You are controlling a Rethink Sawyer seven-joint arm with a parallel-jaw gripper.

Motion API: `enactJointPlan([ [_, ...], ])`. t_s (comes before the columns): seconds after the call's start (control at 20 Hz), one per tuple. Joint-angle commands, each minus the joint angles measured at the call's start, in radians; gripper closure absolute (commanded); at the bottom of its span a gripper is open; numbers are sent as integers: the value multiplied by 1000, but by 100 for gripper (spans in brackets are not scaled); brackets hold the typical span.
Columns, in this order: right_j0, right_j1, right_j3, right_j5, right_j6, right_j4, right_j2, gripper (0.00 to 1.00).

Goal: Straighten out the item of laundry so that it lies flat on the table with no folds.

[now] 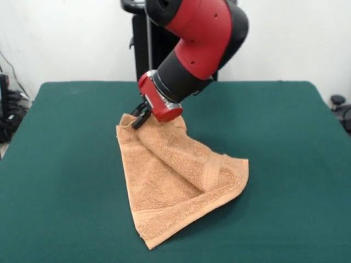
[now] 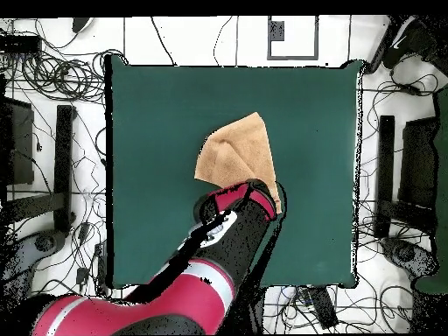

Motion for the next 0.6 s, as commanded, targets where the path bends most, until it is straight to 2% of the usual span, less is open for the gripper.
enactJointPlan([
  [0.05,57,28,-82,87,49,78,121,100],
  [0.6,107,61,-109,124,81,93,117,100],
])
